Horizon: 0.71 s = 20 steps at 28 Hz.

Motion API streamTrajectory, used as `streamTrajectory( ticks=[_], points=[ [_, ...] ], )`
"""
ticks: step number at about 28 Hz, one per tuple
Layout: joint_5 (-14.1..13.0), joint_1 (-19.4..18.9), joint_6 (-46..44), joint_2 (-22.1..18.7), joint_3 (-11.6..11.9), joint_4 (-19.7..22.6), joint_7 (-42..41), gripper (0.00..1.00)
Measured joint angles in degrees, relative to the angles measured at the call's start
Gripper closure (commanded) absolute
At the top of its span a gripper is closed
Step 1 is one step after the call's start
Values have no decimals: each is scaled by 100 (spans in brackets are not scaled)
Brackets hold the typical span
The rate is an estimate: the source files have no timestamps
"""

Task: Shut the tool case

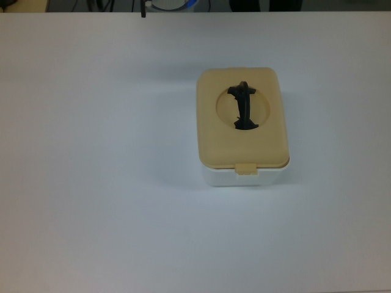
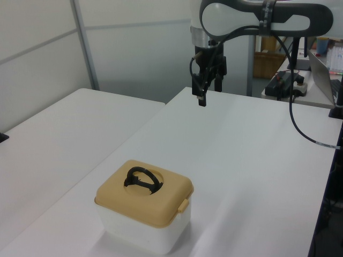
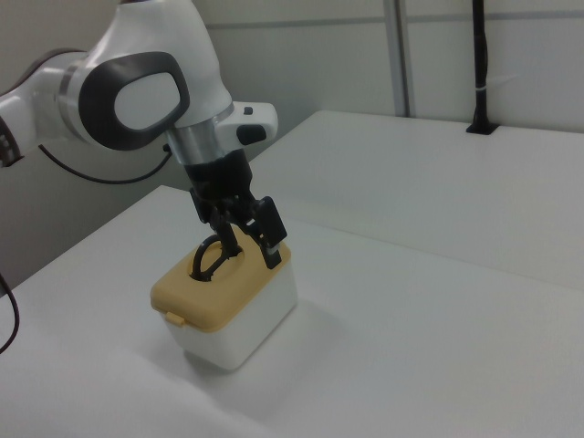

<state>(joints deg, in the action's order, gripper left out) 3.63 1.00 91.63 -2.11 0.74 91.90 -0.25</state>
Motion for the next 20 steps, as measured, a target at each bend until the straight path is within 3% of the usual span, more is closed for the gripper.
streamTrajectory(
  ticks=[20],
  points=[
    [-8,-9,-1,75,-70,110,-33,0]
  ],
)
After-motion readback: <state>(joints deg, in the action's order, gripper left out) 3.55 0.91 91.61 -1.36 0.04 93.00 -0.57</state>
